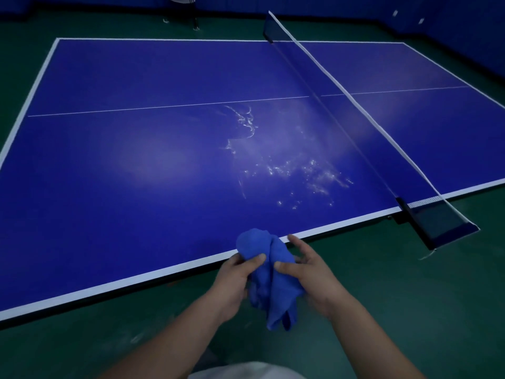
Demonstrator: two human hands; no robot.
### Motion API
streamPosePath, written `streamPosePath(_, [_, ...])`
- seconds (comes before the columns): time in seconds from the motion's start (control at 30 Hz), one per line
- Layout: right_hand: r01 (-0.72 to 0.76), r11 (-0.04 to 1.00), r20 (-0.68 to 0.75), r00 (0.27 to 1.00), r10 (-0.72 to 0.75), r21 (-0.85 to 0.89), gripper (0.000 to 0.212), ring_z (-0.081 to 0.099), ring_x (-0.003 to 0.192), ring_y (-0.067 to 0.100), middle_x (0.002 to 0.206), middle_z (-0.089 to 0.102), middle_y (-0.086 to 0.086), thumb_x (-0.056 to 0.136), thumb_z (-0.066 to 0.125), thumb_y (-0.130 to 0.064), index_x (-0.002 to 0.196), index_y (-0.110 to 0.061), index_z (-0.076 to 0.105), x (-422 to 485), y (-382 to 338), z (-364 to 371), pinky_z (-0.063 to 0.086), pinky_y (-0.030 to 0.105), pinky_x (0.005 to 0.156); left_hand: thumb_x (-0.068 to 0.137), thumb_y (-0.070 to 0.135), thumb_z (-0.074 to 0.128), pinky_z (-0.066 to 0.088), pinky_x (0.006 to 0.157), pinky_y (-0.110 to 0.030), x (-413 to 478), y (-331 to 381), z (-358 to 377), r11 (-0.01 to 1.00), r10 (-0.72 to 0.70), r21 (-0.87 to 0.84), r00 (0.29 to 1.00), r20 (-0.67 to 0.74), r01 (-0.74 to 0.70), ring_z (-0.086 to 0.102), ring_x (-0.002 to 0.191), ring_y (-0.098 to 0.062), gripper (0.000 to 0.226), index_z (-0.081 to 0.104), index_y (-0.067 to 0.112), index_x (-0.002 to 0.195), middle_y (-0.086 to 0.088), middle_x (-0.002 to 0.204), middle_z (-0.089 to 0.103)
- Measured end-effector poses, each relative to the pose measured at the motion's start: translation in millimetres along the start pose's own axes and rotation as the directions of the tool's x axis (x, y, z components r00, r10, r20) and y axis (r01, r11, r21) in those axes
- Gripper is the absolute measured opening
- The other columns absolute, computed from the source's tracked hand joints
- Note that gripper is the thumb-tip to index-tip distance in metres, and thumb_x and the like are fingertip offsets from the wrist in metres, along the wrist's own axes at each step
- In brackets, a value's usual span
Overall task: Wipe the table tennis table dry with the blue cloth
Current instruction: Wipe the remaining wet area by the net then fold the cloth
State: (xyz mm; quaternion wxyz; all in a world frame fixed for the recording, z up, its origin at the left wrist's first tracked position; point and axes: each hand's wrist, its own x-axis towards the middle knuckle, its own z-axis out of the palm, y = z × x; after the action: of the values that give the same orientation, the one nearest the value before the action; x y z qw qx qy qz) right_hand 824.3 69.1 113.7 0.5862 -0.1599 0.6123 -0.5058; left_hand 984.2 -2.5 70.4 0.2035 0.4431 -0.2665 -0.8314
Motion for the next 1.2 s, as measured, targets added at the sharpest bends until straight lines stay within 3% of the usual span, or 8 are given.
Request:
streamPosePath(0.17, [-0.059,0.99,-0.029,0.998,0.056,-0.126,0.049,0.072,0.1,0.034,0.111,0.074,0.015,0.084,0.064,0.009,0.126,-0.017,0.066,9,-33,7,0.057,0.046,0.091,0.081,0.012,0.073,0.051,0.076,-0.03,9,20,-32,0.987,0.155,0.094,0.932,-0.326,-0.131,0.064,0.105,-0.023,0.05,0.055,0.007,0.128,-0.012,0.134,0.062])
streamPosePath(0.23, [-0.093,0.963,0.042,0.993,0.107,-0.254,0.046,0.071,0.102,0.035,0.11,0.074,0.016,0.085,0.06,0.012,0.124,-0.013,0.067,12,-50,13,0.057,0.048,0.093,0.082,0.008,0.076,0.036,0.1,-0.018,4,35,-36,0.828,0.419,0.465,0.897,-0.14,-0.314,0.031,0.14,-0.007,0.084,0.032,0.024,0.152,0.007,0.16,0.024])
streamPosePath(0.33, [-0.115,0.874,0.098,0.979,0.181,-0.473,0.041,0.07,0.103,0.038,0.108,0.074,0.02,0.085,0.06,0.012,0.119,-0.008,0.069,22,-74,29,0.055,0.052,0.096,0.074,0.03,0.088,0.01,0.12,-0.027,4,64,-28,0.403,0.233,0.797,0.893,0.385,-0.449,0.001,0.148,0.001,0.096,0.031,0.038,0.151,0.021,0.157,0.02])
streamPosePath(0.47, [-0.159,0.942,0.122,0.972,0.202,-0.295,0.042,0.069,0.107,0.034,0.117,0.071,0.022,0.093,0.066,-0.019,0.134,-0.012,0.061,36,-94,28,0.051,0.051,0.1,0.076,0.029,0.088,0.038,0.06,-0.029,17,87,-23,0.62,0.132,0.704,0.931,0.34,-0.345,0.047,0.067,-0.011,0.031,0.061,0.013,0.082,0.007,0.071,0.051])
streamPosePath(0.63, [-0.324,0.907,0.254,0.932,0.258,0.268,0.119,0.055,0.129,0.041,0.141,0.056,0.023,0.068,0.031,-0.096,0.138,-0.004,0.059,42,-39,16,0.042,0.056,0.108,0.091,0.027,0.073,0.056,0.081,-0.042,19,73,-35,0.971,0.13,0.194,0.99,0.048,-0.137,0.07,0.088,-0.025,0.019,0.068,0.009,0.092,-0.012,0.098,0.074])
streamPosePath(0.8, [-0.204,0.962,0.121,0.975,0.184,0.18,0.101,0.067,0.111,0.025,0.132,0.065,0.012,0.059,0.087,-0.066,0.14,-0.013,0.056,45,19,46,0.055,0.035,0.085,0.091,0.028,0.074,0.057,0.087,-0.055,18,62,-55,0.991,0.098,0.114,0.973,-0.209,-0.076,0.07,0.097,-0.036,0.026,0.067,0.005,0.1,-0.014,0.103,0.074])
streamPosePath(1.0, [-0.058,0.987,0.029,0.998,0.063,-0.148,0.104,0.071,0.107,0.027,0.112,0.074,0.016,0.092,0.069,-0.004,0.156,-0.042,-0.002,46,39,73,0.056,0.03,0.086,0.091,0.027,0.072,0.054,0.092,-0.056,14,58,-69,0.991,0.09,0.124,0.951,-0.297,-0.055,0.068,0.1,-0.033,0.021,0.064,0.012,0.103,-0.013,0.108,0.072])
streamPosePath(1.2, [0.127,0.944,-0.061,0.986,-0.152,-0.304,0.08,0.07,0.104,0.026,0.113,0.069,0.016,0.089,0.075,-0.008,0.143,-0.056,0.041,49,35,68,0.057,0.042,0.093,0.091,0.013,0.072,0.059,0.082,-0.041,6,58,-91,0.907,0.273,0.382,0.938,-0.213,-0.177,0.071,0.093,-0.022,0.077,0.03,0.055,0.141,-0.009,0.102,0.071])
